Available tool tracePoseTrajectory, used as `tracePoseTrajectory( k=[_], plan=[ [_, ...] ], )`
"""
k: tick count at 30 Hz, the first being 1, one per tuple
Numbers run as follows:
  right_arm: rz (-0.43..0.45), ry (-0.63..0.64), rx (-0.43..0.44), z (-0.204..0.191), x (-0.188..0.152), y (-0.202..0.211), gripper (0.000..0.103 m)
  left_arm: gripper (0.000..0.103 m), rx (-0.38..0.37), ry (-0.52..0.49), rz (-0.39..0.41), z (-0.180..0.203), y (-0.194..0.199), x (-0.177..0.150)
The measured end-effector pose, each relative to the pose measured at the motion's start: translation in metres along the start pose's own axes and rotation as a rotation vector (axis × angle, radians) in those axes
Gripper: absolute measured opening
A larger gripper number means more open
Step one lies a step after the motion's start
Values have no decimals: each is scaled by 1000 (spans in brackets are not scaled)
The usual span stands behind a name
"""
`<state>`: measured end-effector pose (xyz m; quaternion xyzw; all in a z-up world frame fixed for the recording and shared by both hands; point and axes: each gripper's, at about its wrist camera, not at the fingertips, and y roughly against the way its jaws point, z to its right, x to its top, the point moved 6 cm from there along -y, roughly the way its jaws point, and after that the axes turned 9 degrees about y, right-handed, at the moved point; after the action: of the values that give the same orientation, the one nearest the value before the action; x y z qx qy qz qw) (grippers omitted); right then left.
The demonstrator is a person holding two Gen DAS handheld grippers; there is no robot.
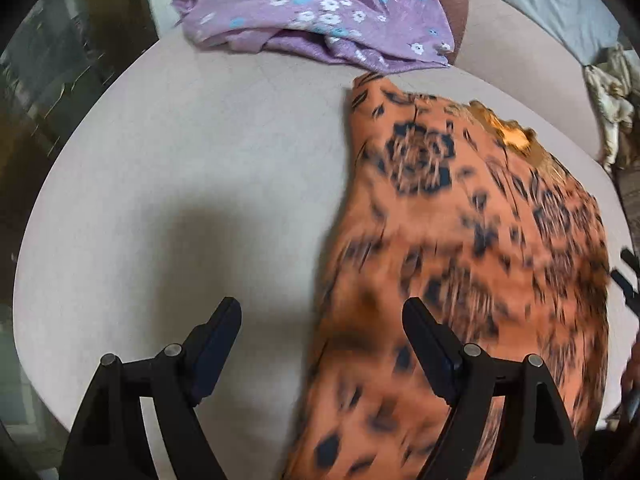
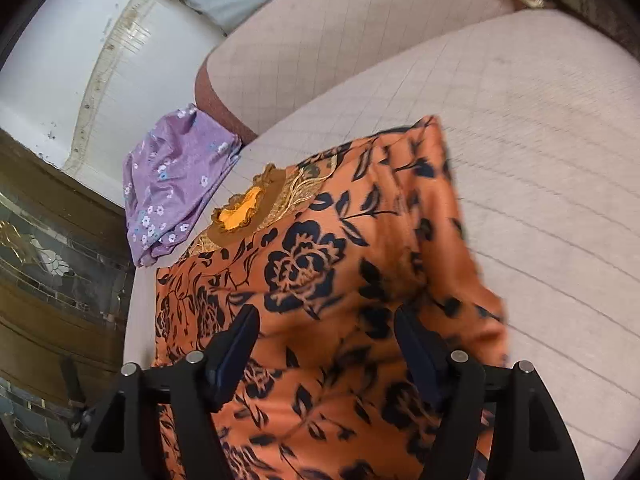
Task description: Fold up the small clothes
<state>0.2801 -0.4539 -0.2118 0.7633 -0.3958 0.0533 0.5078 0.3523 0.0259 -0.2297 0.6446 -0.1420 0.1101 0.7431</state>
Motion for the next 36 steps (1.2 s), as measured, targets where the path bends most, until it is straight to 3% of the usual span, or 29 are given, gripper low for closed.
tracePoseTrajectory(
  k=[6, 11, 16, 20, 24, 27, 30, 31, 32, 34, 36],
  plan=[
    [58, 35, -1, 2, -18, 36, 74, 84, -32, 41, 24, -45, 39, -56],
    [26, 57, 5, 0, -66, 65, 74, 81, -78, 40, 33, -66, 52, -95],
    [36, 27, -22, 19, -107, 104, 74, 55, -113, 26, 35, -74, 50, -120],
    [20, -24, -41, 43, -137, 131, 74, 56, -150, 25, -22, -75, 48, -135],
    [-20, -80, -22, 58, -168, 148, 75, 63, -195, 22, -113, -71, 39, -148],
    [-47, -105, -9, 61, -184, 152, 78, 63, -207, -2, -127, -66, 34, -151],
    [-77, -116, -3, 61, -193, 153, 78, 62, -233, -35, -89, -59, 35, -144],
    [-81, -117, -9, 61, -195, 153, 78, 50, -253, -43, -88, -57, 32, -142],
    [-88, -119, -22, 62, -197, 154, 78, 30, -266, -49, -104, -55, 29, -141],
    [-99, -132, -41, 67, -198, 154, 78, 18, -244, -52, -104, -55, 25, -139],
    [-110, -154, -55, 72, -200, 154, 78, 8, -277, -62, -102, -55, 28, -140]
  ],
)
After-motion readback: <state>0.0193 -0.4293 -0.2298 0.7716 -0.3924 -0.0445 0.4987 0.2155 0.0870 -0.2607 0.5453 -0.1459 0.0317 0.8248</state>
